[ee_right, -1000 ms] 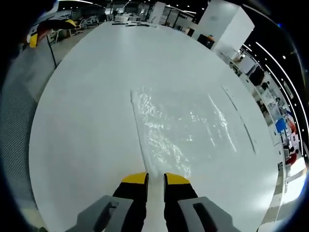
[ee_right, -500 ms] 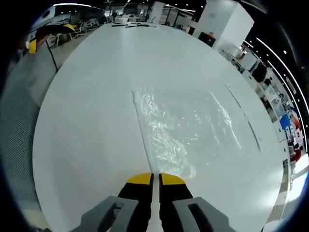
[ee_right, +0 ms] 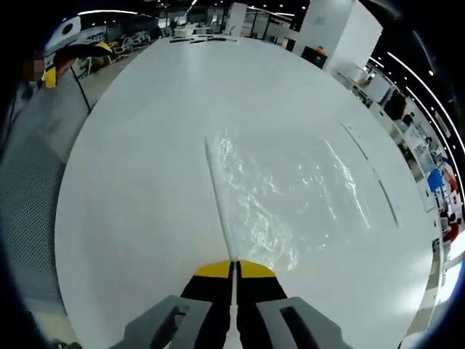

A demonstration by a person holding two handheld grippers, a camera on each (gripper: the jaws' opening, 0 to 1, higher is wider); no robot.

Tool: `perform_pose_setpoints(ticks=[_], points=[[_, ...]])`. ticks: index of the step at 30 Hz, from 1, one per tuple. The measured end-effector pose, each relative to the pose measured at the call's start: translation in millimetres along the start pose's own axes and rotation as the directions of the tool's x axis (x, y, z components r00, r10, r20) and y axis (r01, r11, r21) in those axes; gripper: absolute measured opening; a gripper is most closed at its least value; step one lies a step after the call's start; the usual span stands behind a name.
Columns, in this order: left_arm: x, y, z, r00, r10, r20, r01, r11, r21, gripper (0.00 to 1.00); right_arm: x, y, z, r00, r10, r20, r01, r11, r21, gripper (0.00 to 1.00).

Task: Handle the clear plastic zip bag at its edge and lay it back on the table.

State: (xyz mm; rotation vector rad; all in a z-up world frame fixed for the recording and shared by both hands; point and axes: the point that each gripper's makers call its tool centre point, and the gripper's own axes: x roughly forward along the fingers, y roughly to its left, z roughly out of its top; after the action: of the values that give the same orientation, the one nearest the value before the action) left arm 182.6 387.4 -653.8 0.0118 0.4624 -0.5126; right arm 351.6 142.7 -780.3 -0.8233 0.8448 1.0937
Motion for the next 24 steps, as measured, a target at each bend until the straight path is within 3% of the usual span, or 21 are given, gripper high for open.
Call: perform_pose_setpoints(ticks=[24], points=[[-0.6, -0.8, 1.8, 1.000, -0.004, 0.006, 0.004, 1.000, 0.007, 0.66, -27.6, 3.0, 11.5, 0.999, -0.049, 0.020, 0.050, 0.997, -0.055, 0.00]])
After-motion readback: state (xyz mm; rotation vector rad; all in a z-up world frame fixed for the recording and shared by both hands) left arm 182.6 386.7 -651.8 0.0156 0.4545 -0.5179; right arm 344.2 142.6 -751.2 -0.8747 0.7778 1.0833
